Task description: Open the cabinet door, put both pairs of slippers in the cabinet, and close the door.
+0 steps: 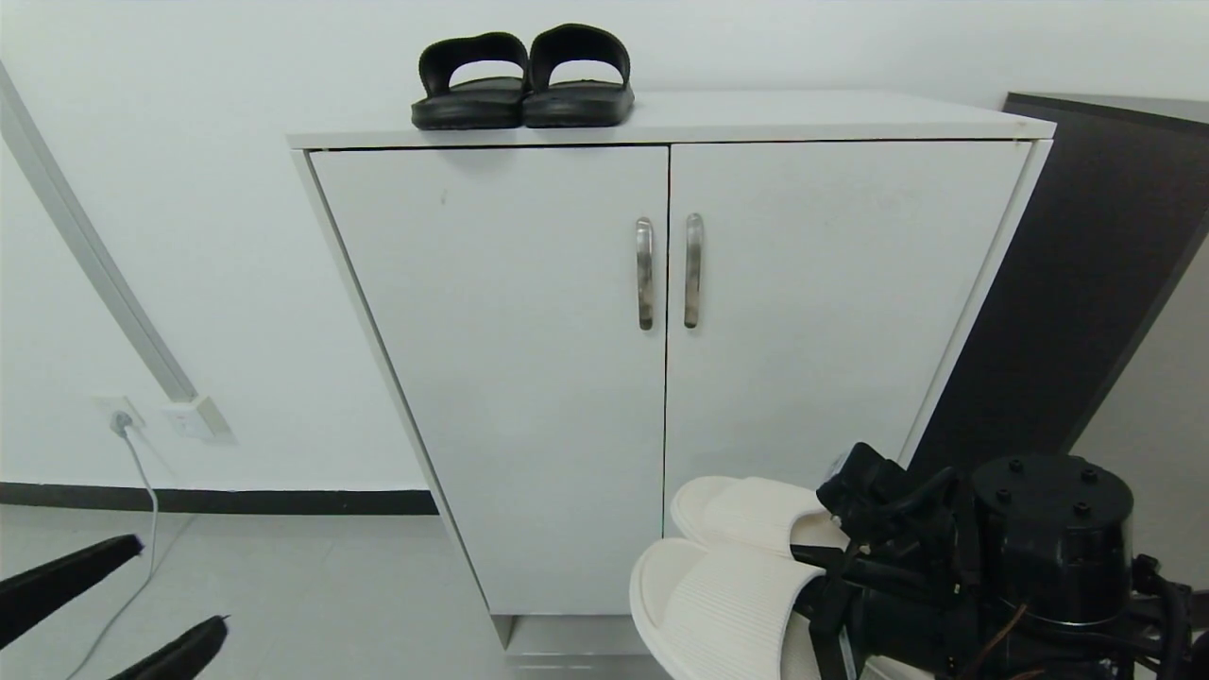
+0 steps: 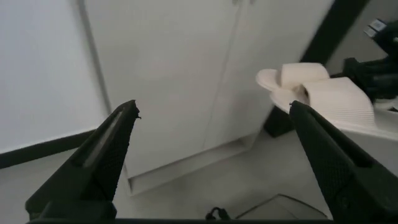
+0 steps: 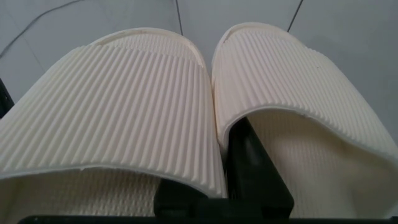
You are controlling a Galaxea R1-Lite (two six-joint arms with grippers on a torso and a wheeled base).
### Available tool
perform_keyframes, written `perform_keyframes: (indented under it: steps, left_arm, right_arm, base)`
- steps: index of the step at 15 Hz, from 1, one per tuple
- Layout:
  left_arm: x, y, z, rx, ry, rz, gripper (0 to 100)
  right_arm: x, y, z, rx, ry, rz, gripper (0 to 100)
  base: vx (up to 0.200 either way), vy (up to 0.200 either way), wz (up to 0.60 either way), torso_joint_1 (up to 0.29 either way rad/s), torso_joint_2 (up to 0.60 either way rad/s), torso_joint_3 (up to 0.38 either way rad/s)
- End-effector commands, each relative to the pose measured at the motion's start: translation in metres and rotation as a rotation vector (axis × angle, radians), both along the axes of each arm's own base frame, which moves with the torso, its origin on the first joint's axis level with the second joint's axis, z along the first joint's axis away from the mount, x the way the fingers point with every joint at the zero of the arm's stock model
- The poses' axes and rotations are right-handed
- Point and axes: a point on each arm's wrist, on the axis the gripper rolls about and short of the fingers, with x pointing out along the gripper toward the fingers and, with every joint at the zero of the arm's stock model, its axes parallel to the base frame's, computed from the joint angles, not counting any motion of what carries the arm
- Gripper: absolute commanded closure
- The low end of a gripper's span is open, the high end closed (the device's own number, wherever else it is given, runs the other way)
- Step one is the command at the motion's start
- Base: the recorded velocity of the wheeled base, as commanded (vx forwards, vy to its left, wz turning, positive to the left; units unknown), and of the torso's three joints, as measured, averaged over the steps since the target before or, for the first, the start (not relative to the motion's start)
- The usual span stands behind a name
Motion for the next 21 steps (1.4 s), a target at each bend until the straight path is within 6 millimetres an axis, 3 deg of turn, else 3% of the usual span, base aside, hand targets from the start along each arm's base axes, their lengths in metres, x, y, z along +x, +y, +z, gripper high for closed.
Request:
perform_keyframes:
  steps: [1, 5, 8, 11, 14, 18, 21]
  left_arm:
    - [0.043, -0.020, 0.006, 0.007, 0.107, -0.196, 0]
    - [0.081, -0.067, 0.035, 0.014, 0.127, -0.356, 0]
    - [0.103, -0.117, 0.067, -0.088, 0.096, -0.500, 0]
    - [0.134, -0.157, 0.073, -0.142, 0.079, -0.556, 0]
    - [0.163, -0.183, 0.065, -0.185, 0.075, -0.555, 0]
    - [0.181, -0.210, 0.075, -0.223, 0.064, -0.573, 0]
    - [0.190, -0.218, 0.083, -0.224, 0.049, -0.430, 0]
  right_arm:
    - [0.000, 0.000, -0.001, -0.006, -0.003, 0.002, 100]
    - [0.000, 0.000, -0.003, -0.021, -0.005, 0.010, 100]
    - [0.000, 0.001, -0.005, -0.027, 0.001, 0.010, 100]
    - [0.000, 0.001, -0.006, -0.028, 0.001, 0.008, 100]
    - [0.000, 0.000, -0.007, -0.032, 0.004, 0.007, 100]
    - [0.001, 0.001, -0.010, -0.041, 0.012, 0.004, 100]
    - [0.002, 0.002, -0.012, -0.048, 0.017, 0.005, 100]
  base:
    - [0.000, 0.000, 0.00, 0.000, 0.00, 0.000]
    - [0.000, 0.000, 0.00, 0.000, 0.00, 0.000]
    - [0.000, 0.000, 0.00, 0.000, 0.00, 0.000]
    - [0.000, 0.000, 0.00, 0.000, 0.00, 0.000]
    - [0.000, 0.000, 0.00, 0.000, 0.00, 0.000]
    - [0.000, 0.000, 0.00, 0.000, 0.00, 0.000]
    - [0.000, 0.000, 0.00, 0.000, 0.00, 0.000]
